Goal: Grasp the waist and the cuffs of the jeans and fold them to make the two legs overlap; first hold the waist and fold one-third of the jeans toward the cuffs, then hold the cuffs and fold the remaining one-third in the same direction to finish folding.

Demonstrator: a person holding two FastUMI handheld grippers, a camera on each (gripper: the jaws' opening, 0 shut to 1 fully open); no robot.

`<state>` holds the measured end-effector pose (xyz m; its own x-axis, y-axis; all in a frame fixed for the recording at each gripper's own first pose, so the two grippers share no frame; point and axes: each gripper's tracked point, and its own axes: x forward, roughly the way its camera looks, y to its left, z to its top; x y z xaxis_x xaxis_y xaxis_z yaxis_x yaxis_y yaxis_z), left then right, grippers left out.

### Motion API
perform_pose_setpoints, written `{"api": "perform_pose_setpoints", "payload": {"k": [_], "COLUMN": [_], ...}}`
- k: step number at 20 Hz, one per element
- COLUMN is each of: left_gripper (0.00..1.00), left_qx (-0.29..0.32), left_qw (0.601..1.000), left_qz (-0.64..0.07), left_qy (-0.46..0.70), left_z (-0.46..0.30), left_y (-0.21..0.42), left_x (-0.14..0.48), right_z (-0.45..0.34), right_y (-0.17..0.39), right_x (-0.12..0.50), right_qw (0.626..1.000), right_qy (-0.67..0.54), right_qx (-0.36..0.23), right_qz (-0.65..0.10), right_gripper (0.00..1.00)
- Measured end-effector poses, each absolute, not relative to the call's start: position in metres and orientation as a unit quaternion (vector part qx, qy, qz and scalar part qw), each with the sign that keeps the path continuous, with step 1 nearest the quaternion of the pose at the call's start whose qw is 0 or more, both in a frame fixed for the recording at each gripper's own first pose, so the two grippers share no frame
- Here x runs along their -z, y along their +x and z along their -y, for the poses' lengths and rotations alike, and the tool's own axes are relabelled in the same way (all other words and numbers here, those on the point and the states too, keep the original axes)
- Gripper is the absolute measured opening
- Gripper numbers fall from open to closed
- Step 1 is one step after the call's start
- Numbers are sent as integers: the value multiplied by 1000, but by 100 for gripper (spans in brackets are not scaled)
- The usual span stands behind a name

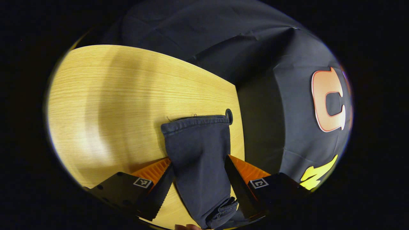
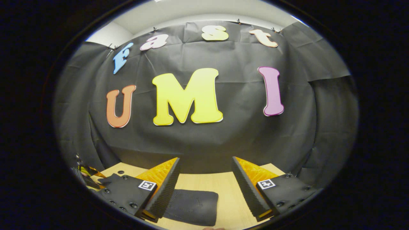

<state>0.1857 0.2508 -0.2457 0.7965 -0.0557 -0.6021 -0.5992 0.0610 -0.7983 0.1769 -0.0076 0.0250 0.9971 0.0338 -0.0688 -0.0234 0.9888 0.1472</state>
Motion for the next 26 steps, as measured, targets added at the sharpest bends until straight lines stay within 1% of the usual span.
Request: {"api": "perform_pose_setpoints", "payload": {"k": [1, 2, 3, 4, 5, 7, 8, 11, 14, 15, 19, 20, 21, 22, 26], "left_gripper": [95, 93, 92, 92, 67, 17, 16, 4, 4, 4, 3, 3, 3, 3, 3], "left_qx": [-190, -193, -192, -194, -201, -197, -191, -181, -180, -181, -160, -153, -149, -144, -116], "left_qw": [685, 688, 688, 687, 683, 661, 655, 665, 672, 674, 721, 733, 745, 757, 808], "left_qz": [-243, -239, -236, -247, -258, -240, -238, -246, -251, -250, -237, -232, -226, -220, -194], "left_qy": [-659, -658, -658, -655, -653, -683, -691, -682, -673, -671, -631, -621, -610, -598, -544], "left_z": [-249, -250, -250, -249, -248, -251, -250, -249, -249, -249, -247, -244, -243, -242, -223], "left_y": [188, 191, 195, 194, 190, 192, 192, 189, 190, 190, 195, 197, 200, 201, 205], "left_x": [245, 247, 250, 258, 268, 268, 267, 267, 264, 261, 232, 221, 208, 197, 142], "right_z": [9, 10, 13, 14, 16, 19, 20, 21, 21, 21, 28, 30, 34, 38, 55], "right_y": [177, 179, 178, 178, 177, 178, 178, 179, 177, 176, 171, 170, 168, 167, 154], "right_x": [-24, -23, -23, -23, -22, -22, -22, -20, -22, -21, -22, -23, -21, -23, -26], "right_qw": [997, 997, 997, 997, 997, 997, 997, 996, 997, 997, 996, 996, 996, 996, 996], "right_qy": [73, 72, 70, 68, 66, 64, 66, 71, 66, 64, 74, 76, 78, 80, 86], "right_qx": [-14, -13, -11, -11, -11, -10, -9, -9, -14, -14, -9, -8, -5, -1, 8], "right_qz": [-38, -40, -41, -41, -41, -42, -42, -46, -45, -45, -43, -42, -40, -38, -31], "right_gripper": [99, 99, 94, 99, 99, 99, 99, 99, 98, 94, 94, 98, 94, 98, 99]}}
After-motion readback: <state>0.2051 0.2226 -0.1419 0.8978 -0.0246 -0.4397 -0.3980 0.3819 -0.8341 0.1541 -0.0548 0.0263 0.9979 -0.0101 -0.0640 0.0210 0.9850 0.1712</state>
